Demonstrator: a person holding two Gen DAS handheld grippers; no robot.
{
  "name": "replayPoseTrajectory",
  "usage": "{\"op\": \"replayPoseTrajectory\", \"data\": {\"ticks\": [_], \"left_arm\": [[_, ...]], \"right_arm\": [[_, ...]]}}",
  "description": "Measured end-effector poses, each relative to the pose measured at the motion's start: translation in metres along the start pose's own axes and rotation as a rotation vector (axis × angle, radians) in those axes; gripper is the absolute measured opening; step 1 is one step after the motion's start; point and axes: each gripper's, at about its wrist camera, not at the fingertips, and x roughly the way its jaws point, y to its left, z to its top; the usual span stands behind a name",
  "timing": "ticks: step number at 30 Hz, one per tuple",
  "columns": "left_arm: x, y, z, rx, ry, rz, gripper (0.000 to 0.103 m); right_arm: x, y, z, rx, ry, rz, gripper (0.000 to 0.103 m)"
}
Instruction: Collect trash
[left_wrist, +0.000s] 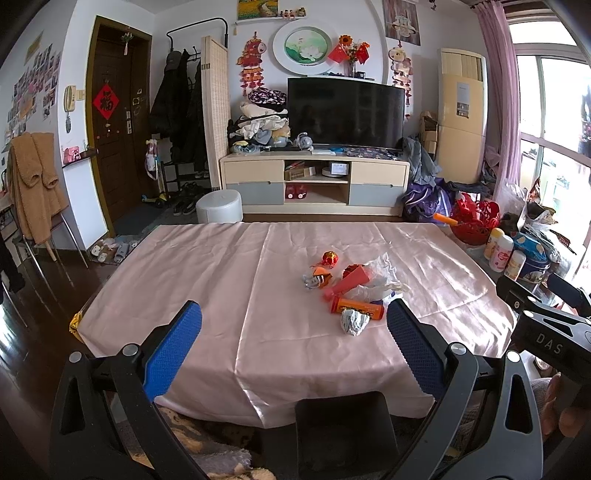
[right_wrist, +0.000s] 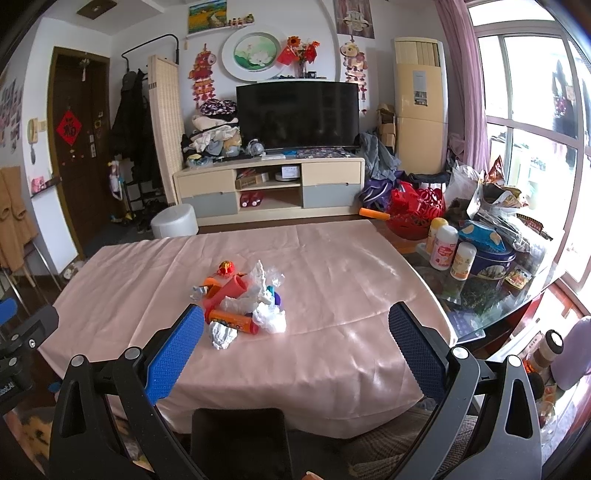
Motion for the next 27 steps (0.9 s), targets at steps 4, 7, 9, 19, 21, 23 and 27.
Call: {"op": "replayPoseTrajectory", "data": {"ticks": [4, 7, 9, 19, 21, 23, 27], "left_arm": [[0.0003, 0.0013, -0.0004, 0.000, -0.001, -0.001, 0.095], [0.0002, 0.0014, -0.0005, 0.000, -0.001, -0.001, 0.095], [-0.0006, -0.0004, 0.0001, 0.001, -0.001, -0.001, 0.095], [-0.0004, 0.0008, 0.0006, 0.001, -0.003, -0.001, 0.095], [-0.0010, 0.0001, 0.0008, -0.001, -0.003, -0.002, 0.095], [-0.0005, 0.0011, 0.0003, 0.001, -0.004, -0.003, 0.095], [-0.0007, 0.0008, 0.0004, 0.000, -0.003, -0.002, 0.095]], "right_arm": [[-0.0002, 0.0006, 0.0002, 0.001, -0.002, 0.000, 0.100], [-0.0007, 0.0013, 0.0004, -0.002, -0.004, -0.002, 0.100], [0.0017, -0.0015, 0.0002, -0.002, -0.005, -0.001, 0.100], [0.0015, 0.0056, 0.0074, 0.001, -0.012, 0.000, 0.100], [0.0010, 0.0049, 0.0067, 0.001, -0.012, 0.000, 0.100], [0.0014, 0.0053, 0.0073, 0.000, -0.012, 0.000, 0.100], [0.0011, 0.0041, 0.0065, 0.001, -0.012, 0.001, 0.100]]}}
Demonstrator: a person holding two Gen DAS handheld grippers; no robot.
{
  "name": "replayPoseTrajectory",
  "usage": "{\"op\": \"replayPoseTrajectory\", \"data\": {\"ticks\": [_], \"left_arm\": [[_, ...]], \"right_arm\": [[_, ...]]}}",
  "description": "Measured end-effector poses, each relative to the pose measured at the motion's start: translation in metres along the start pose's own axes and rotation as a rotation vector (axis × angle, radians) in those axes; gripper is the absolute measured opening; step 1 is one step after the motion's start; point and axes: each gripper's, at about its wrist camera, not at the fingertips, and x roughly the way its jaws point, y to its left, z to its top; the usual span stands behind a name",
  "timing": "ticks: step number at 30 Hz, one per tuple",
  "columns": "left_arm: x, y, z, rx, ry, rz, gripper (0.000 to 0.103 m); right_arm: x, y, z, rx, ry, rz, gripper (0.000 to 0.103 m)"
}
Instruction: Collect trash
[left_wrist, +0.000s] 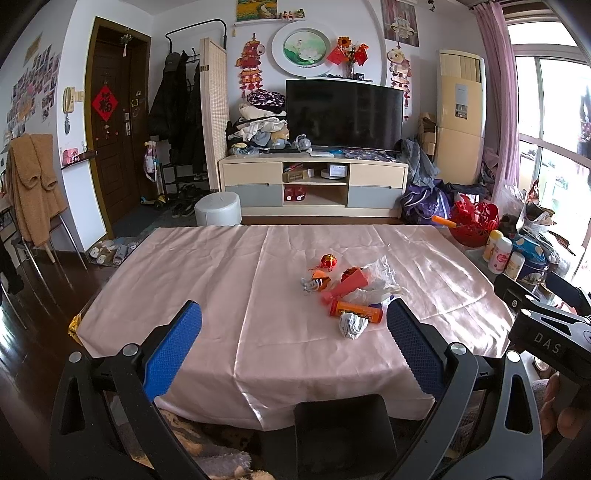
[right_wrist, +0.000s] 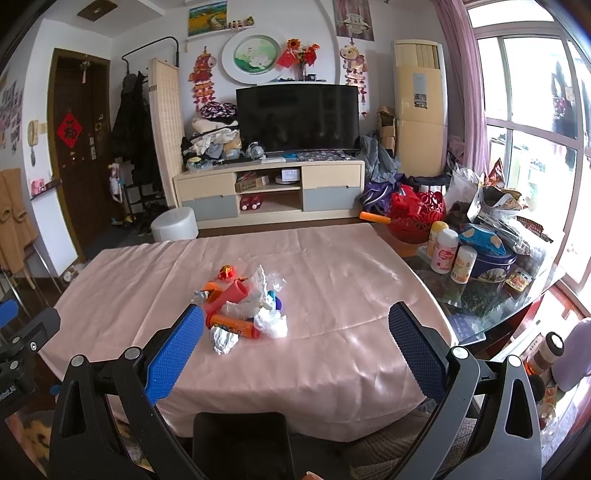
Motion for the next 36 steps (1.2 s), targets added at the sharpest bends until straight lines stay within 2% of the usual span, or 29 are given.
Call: {"op": "replayPoseTrajectory", "data": {"ticks": [7, 15, 20, 24, 33, 36], "left_arm": [[-0.007, -0.007, 0.015, 0.001, 0.006, 0.003, 0.095], [0.021, 0.005, 0.012, 0.013, 0.033, 0.043, 0.095], [0.049, 0.007, 0.002, 0.002, 0.076, 0.002, 0.095], [0.074, 0.004, -0.008, 0.018, 0.120, -0.031, 0.095], [0.128, 0.006, -0.021, 0.028, 0.209, -0.020, 0.095], [0.145, 0.005, -0.025, 0.025, 0.240, -0.026, 0.095]], "right_arm": [[0.003, -0.001, 0.002, -0.002, -0.003, -0.006, 0.100], [0.025, -0.017, -0.006, 0.009, 0.020, -0.015, 0.100], [0.054, -0.026, -0.015, 0.066, 0.112, 0.097, 0.100], [0.076, -0.021, -0.023, 0.051, 0.159, 0.088, 0.100], [0.135, -0.017, -0.038, 0.032, 0.265, 0.041, 0.100], [0.156, -0.015, -0.046, 0.025, 0.300, 0.068, 0.100]]}}
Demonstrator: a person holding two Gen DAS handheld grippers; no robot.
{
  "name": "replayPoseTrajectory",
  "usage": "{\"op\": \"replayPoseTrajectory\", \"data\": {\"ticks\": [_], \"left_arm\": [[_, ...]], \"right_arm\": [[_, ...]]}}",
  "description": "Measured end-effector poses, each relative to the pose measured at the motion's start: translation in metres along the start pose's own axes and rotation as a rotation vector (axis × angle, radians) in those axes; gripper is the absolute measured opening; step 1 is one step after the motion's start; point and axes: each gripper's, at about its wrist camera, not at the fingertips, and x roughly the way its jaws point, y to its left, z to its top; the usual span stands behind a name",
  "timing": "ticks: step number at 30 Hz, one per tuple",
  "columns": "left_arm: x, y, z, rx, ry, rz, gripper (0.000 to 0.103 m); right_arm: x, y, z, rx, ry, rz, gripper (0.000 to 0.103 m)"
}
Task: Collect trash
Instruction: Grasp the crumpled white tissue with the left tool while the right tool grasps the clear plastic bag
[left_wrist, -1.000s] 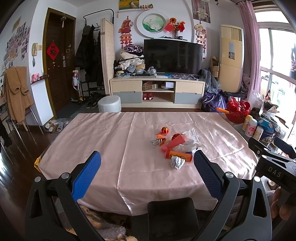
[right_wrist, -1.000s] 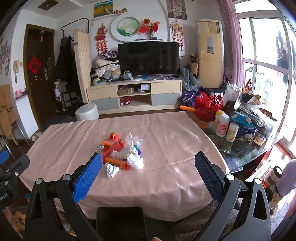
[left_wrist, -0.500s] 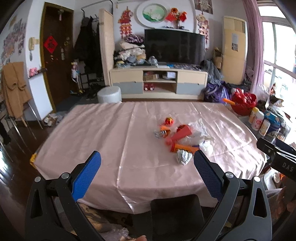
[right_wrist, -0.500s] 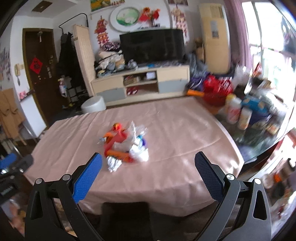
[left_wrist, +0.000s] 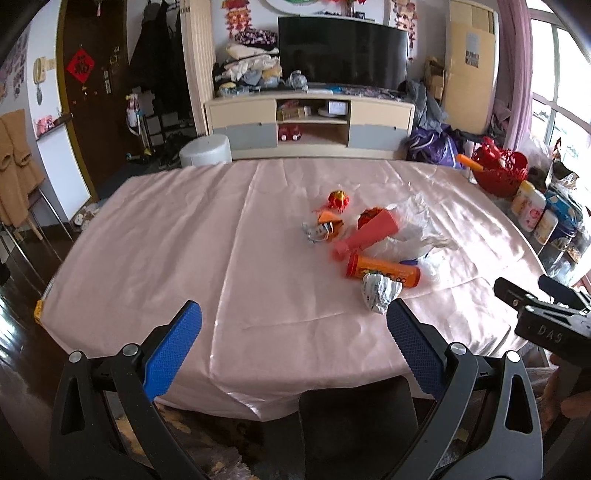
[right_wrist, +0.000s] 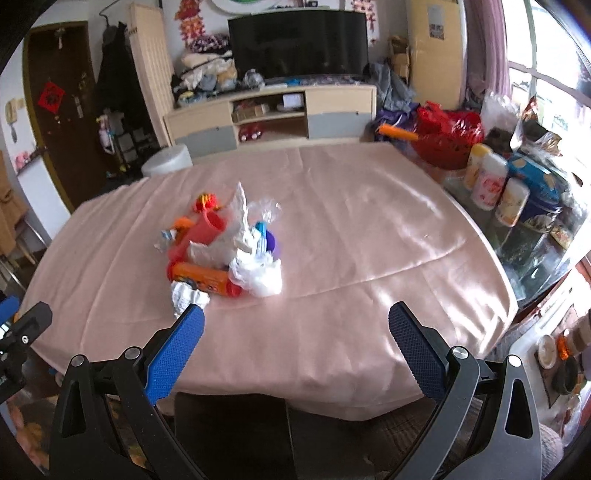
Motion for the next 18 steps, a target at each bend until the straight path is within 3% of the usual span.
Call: {"op": "replayPoseTrajectory", "data": {"ticks": [5, 7, 9, 11, 17, 18], "left_arm": [[0.029, -0.007, -0.003, 0.026, 0.055, -0.037, 0.095], [0.041, -0.009, -0.005, 0.030, 0.077, -0.025, 0.095], [0.050, -0.010, -0.005, 0.027, 0.095, -0.023, 0.095], [0.057, -0.008, -0.005, 0.011, 0.112, -0.043, 0.095], [0.078, -0.013, -0.001, 0.011, 0.149, -0.091, 0.087], [0.081, -0.015, -0.001, 0.015, 0.154, -0.102, 0.085]], "right_arm": [[0.035, 0.003, -0.001, 0.000, 0.058, 0.030, 0.097], [0.049, 0.003, 0.002, -0.005, 0.087, 0.051, 0.088], [0.062, 0.004, 0.005, -0.006, 0.111, 0.066, 0.072], [0.073, 0.005, 0.006, -0.007, 0.131, 0.086, 0.067], [0.091, 0.012, 0.010, -0.018, 0.135, 0.128, 0.067], [0.095, 0.014, 0.011, -0.028, 0.137, 0.127, 0.063]]}}
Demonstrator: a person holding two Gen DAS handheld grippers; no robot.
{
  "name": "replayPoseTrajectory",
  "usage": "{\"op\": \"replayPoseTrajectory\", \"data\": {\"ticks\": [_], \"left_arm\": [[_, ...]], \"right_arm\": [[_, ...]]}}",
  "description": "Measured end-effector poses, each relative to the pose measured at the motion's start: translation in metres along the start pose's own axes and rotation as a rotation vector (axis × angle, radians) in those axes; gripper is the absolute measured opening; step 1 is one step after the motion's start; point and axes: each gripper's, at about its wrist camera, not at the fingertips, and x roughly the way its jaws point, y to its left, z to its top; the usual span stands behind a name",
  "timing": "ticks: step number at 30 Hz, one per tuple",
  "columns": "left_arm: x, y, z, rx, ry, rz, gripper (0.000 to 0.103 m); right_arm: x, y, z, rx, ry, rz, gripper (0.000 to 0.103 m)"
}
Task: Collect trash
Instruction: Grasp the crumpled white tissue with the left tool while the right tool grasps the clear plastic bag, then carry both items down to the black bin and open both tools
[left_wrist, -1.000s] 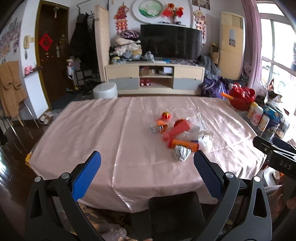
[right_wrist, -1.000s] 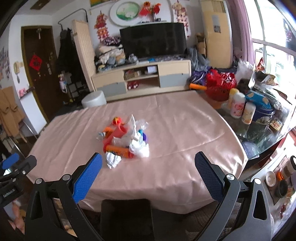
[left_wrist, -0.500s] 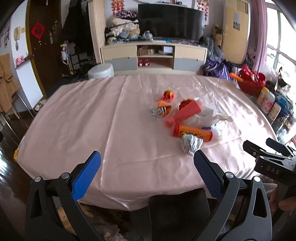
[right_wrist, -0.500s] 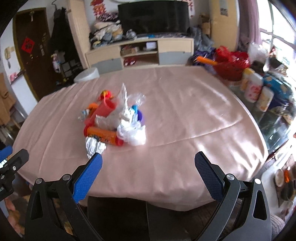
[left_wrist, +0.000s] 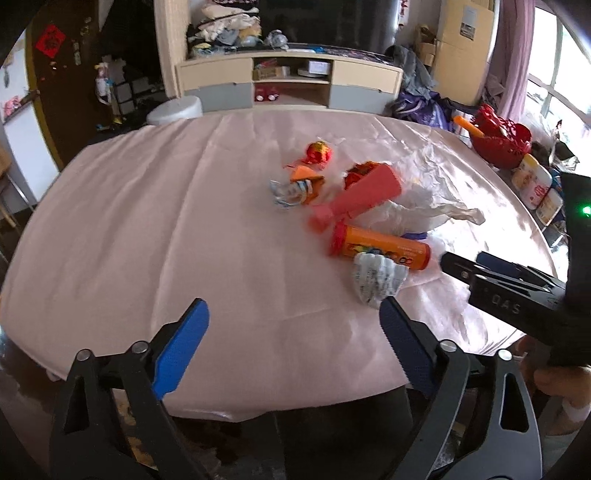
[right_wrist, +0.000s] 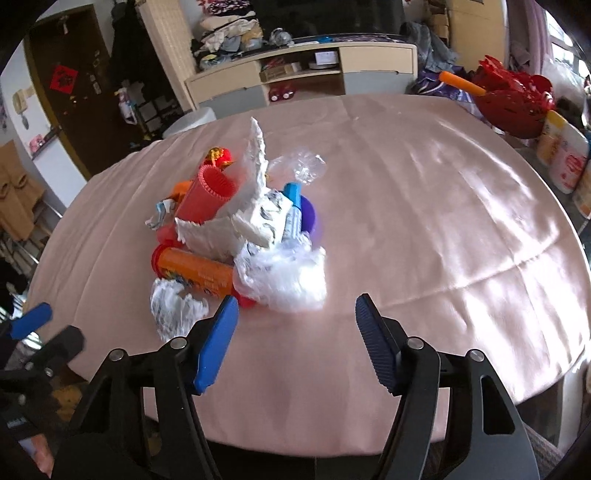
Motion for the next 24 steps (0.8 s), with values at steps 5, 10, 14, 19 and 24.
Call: {"op": "replayPoseTrajectory", "data": {"ticks": [5, 10, 14, 19, 24], "left_arm": [[0.020, -0.016, 0.005, 0.037, 0.030, -0.050, 0.078], [0.040, -0.031, 0.010, 0.054, 0.059, -0.114, 0.068], [0.058, -0.041, 0.011, 0.068, 0.081, -0.146, 0.058], [0.070, -0.046, 0.009, 0.075, 0.097, -0.181, 0.042], [0.067, -0.048, 0.006, 0.080, 0.093, -0.192, 0.023]], "right_arm": [[0.010, -0.005, 0.001, -0.011, 0.012, 0.002, 0.034], [0.005, -0.013, 0.003, -0.015, -0.014, -0.044, 0.023], [0.003, -0.019, 0.005, -0.009, -0.025, -0.054, 0.022], [0.006, -0.020, 0.003, -0.014, -0.016, -0.065, 0.022], [0.005, -0.017, 0.001, -0.023, -0.015, -0.061, 0.022]]}}
